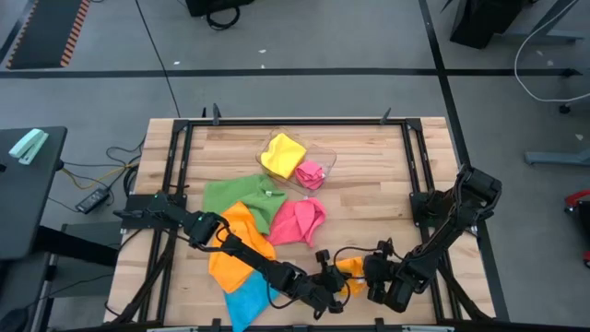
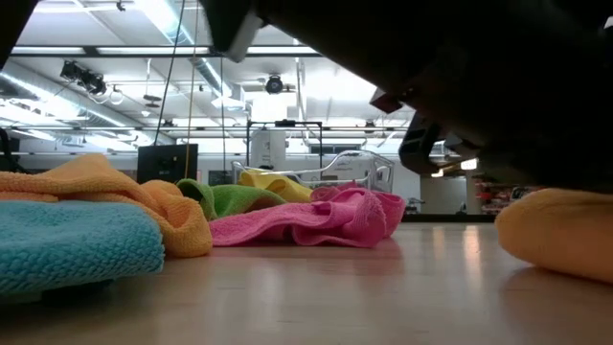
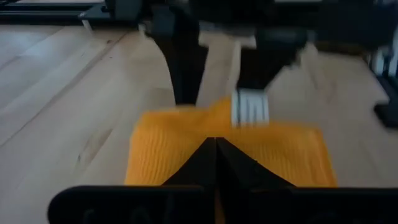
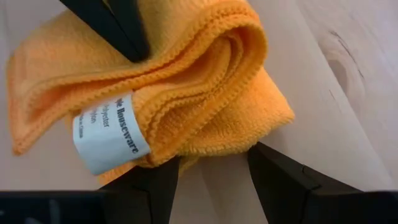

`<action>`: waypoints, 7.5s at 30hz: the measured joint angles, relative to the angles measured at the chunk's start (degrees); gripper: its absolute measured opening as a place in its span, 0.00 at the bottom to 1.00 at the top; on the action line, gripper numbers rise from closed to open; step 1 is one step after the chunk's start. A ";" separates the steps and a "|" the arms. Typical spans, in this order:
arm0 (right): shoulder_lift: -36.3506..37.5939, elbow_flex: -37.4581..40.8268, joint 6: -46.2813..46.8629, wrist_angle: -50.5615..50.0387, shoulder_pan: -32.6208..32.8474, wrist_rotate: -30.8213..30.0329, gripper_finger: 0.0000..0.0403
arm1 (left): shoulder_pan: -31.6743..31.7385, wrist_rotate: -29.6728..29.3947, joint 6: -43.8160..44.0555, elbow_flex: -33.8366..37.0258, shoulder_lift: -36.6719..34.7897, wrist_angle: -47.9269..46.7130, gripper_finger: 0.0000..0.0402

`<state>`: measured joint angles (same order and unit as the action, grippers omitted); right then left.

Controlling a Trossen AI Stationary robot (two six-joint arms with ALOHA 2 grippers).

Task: Fold microfiber towels
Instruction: Fold the right orange microfiber cloth

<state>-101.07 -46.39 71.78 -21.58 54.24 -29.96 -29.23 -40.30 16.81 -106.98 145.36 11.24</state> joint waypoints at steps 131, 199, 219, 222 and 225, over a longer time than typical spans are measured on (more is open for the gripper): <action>-5.40 -2.05 -6.90 18.53 -4.98 -5.13 0.50 | -9.46 -0.34 19.92 -9.29 -4.94 -42.26 0.62; 4.11 -2.12 -15.64 15.00 1.85 -5.25 0.50 | -5.81 0.04 16.57 -9.31 -6.69 -43.05 0.11; -4.74 -2.10 -27.57 26.00 -1.40 -13.13 0.50 | -5.68 0.05 13.90 -9.27 -6.60 -37.78 0.08; -5.88 -2.10 -27.58 28.02 -1.68 -13.12 0.50 | -5.37 0.03 13.54 -9.27 -6.60 -36.92 0.07; -8.90 -2.10 -28.12 31.21 -1.77 -12.78 0.50 | -4.92 0.01 14.05 -9.27 -6.42 -36.82 0.07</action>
<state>-109.98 -48.49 43.66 9.63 52.47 -42.74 -34.15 -40.28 30.86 -116.25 138.94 -25.59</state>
